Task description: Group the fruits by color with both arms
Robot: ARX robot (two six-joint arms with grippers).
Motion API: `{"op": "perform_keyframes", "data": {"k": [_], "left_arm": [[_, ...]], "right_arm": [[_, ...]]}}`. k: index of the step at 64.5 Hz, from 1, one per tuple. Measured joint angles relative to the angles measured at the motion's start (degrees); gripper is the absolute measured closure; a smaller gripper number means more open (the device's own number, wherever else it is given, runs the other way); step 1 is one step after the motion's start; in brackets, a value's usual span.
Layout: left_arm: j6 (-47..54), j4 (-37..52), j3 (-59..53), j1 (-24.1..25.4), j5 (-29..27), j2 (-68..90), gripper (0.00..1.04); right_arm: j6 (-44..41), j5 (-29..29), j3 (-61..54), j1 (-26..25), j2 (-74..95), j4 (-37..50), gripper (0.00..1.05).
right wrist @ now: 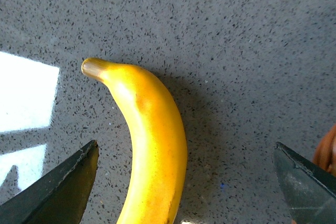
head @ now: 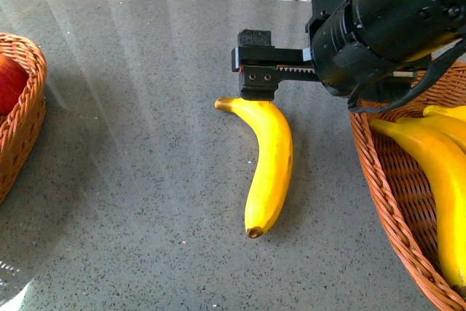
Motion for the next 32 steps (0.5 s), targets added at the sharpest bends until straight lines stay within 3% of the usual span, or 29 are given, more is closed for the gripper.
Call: {"op": "perform_keyframes", "data": {"k": [32], "left_arm": [[0.0,0.0,0.0,0.0,0.0,0.0,0.09]], "right_arm": [[1.2,-1.6,3.1,2.5,8.2,-1.0,0.09]]}}
